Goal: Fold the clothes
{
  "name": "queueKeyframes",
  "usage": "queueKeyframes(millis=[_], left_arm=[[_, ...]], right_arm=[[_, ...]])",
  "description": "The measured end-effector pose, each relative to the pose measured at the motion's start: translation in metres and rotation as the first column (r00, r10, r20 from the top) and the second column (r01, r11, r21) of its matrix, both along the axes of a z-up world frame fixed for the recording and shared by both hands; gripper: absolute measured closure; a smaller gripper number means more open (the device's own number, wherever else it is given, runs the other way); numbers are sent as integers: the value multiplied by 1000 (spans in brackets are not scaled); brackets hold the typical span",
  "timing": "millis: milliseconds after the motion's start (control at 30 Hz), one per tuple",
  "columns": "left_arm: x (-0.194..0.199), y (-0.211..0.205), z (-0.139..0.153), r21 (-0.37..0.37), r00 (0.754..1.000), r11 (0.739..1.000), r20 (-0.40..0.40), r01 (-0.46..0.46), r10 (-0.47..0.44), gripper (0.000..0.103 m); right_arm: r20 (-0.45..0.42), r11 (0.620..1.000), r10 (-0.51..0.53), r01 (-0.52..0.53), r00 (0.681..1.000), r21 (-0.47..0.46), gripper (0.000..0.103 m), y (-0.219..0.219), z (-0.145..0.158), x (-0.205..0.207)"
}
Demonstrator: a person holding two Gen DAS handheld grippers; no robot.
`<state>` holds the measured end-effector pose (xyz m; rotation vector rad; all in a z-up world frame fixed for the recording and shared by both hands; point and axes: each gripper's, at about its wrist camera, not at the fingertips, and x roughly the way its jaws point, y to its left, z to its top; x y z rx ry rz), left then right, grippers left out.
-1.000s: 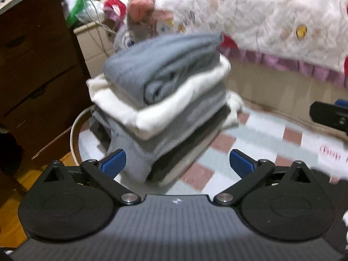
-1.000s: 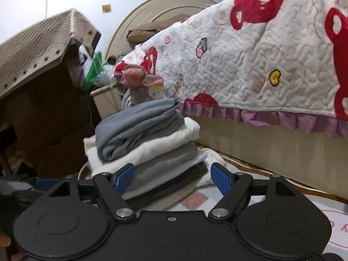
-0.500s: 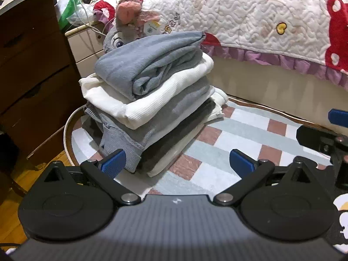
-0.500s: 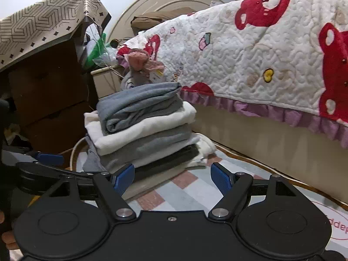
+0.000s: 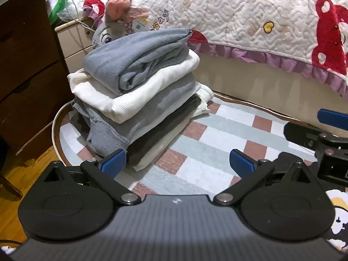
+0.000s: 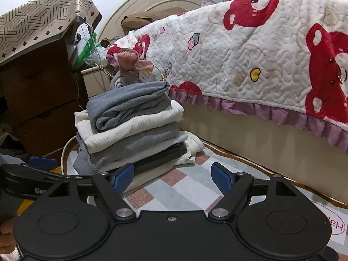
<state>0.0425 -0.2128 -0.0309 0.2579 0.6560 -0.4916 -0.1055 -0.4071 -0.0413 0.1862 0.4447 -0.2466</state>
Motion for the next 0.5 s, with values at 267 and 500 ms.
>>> queueKeyframes(millis=[267,500], left_arm=[[4,0,-3,12,1000,1000,-10,9,-9,0],[6,4,-3,3,1000,1000,-17,3,-3,0]], right_arm=[[-5,1000,4,-4,1000,12,21,0,-3,3],[-24,1000,7,-7,1000,12,21,2,-5,5]])
